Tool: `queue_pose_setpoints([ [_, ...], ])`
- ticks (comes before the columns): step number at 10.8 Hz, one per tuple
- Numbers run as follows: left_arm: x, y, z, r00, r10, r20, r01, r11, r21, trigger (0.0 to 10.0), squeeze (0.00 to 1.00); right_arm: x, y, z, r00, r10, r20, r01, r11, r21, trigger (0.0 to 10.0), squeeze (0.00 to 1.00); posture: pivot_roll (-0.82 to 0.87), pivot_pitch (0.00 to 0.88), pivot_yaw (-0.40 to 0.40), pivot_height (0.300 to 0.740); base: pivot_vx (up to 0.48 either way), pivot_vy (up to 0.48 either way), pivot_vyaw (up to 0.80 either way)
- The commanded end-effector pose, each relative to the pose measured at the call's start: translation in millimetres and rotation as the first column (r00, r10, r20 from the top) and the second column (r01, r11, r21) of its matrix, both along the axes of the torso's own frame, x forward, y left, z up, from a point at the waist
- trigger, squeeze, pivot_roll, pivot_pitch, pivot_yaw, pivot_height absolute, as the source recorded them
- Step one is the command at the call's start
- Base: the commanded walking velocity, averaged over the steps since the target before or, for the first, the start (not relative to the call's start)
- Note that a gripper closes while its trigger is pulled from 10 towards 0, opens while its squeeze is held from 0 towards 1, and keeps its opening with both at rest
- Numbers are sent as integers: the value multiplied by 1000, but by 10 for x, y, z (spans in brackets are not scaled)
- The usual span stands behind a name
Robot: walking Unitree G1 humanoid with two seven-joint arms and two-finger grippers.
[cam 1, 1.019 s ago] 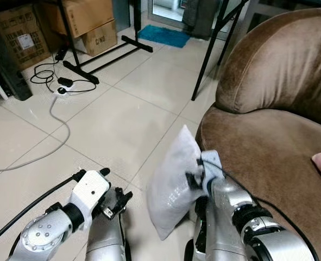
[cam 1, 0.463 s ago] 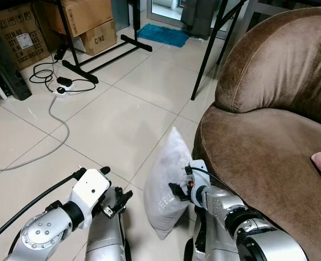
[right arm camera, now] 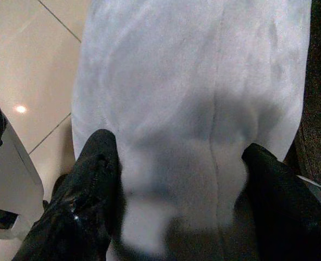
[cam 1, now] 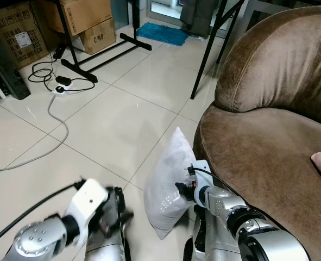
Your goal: Move the pillow to the sofa from floor
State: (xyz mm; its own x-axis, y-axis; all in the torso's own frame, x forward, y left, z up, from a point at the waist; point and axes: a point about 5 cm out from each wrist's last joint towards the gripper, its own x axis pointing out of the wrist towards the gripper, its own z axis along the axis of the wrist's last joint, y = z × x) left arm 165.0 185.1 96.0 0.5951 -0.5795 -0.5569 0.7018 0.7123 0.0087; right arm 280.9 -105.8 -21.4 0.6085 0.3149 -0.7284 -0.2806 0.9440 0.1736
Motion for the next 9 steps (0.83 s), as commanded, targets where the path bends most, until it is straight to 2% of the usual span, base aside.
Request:
queue_pose_setpoints([
  [1,3,12,54,1000,-9,10,9,1000,6,10000,0,-17,-4,-18,1000,3,-15,-3,1000,-11,0,0,204,44,-37,485,0,0,0],
  [7,87,-16,50,999,-9,39,9,1000,17,10000,0,-23,-35,-25,999,23,-25,-23,1000,-18,0,0,194,17,-39,485,0,0,0],
  [9,107,-48,29,999,-5,49,4,1000,12,10000,0,-14,-56,-14,1000,29,-11,-29,1000,4,0,0,183,0,-47,485,0,0,0],
])
